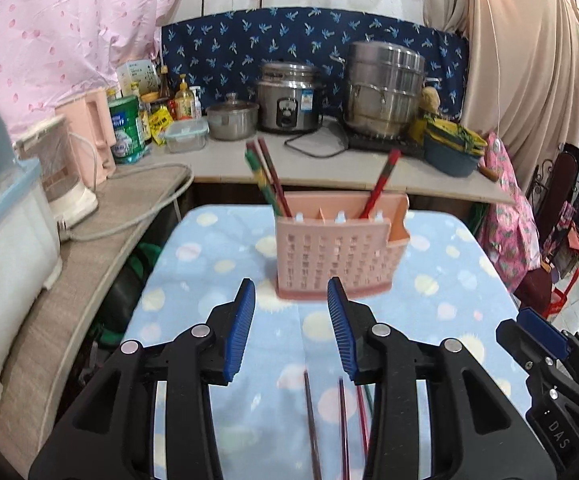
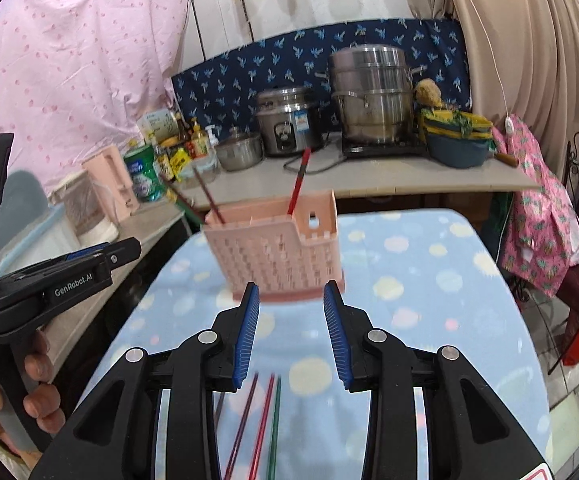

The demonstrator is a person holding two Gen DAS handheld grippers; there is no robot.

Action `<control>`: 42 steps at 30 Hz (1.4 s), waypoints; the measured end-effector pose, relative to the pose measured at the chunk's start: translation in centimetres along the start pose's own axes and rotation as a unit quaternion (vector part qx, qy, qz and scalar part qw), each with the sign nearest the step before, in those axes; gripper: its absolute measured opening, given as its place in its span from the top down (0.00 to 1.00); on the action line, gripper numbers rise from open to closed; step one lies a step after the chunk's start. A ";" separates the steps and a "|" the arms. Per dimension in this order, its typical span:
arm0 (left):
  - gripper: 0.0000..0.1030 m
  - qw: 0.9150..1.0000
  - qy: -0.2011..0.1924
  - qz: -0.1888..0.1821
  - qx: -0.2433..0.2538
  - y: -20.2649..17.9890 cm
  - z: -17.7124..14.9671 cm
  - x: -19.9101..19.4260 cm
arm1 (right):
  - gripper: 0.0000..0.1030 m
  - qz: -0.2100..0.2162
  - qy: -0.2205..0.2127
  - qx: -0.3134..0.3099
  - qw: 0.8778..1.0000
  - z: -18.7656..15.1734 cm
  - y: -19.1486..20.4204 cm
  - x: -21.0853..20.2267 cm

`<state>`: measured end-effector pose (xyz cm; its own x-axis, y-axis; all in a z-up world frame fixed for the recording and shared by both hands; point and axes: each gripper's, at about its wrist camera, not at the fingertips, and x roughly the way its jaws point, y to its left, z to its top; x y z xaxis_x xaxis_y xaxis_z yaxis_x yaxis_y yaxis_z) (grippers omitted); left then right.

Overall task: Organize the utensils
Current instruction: 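Move both tools back down to the remaining chopsticks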

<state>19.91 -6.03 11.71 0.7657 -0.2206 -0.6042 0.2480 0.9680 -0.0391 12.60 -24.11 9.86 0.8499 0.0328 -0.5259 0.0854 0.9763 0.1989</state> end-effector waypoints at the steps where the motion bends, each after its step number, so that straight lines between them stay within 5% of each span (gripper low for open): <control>1: 0.65 1.000 0.008 -0.001 -0.001 0.1 -0.9 -0.1 | 0.68 0.000 0.007 0.001 1.000 -0.9 0.0 -0.2; 13: 0.65 0.997 0.083 -0.010 0.003 0.4 -10.8 -0.9 | 0.68 -0.013 0.087 -0.007 0.996 -11.1 0.0 -2.2; 22: 0.65 0.992 0.124 -0.008 -0.007 0.9 -15.2 -0.9 | 0.68 -0.004 0.145 -0.008 0.989 -16.8 0.4 -2.2; 42: 0.65 0.987 0.162 -0.005 -0.007 1.0 -18.1 -0.3 | 0.77 -0.002 0.179 -0.030 0.983 -19.9 2.1 -0.7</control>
<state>9.18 -2.86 -2.56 0.5325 -0.1816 -0.8268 0.2436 0.9683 -0.0558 1.85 -17.85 -5.82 0.6118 0.0915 -0.7857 0.0477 0.9872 0.1522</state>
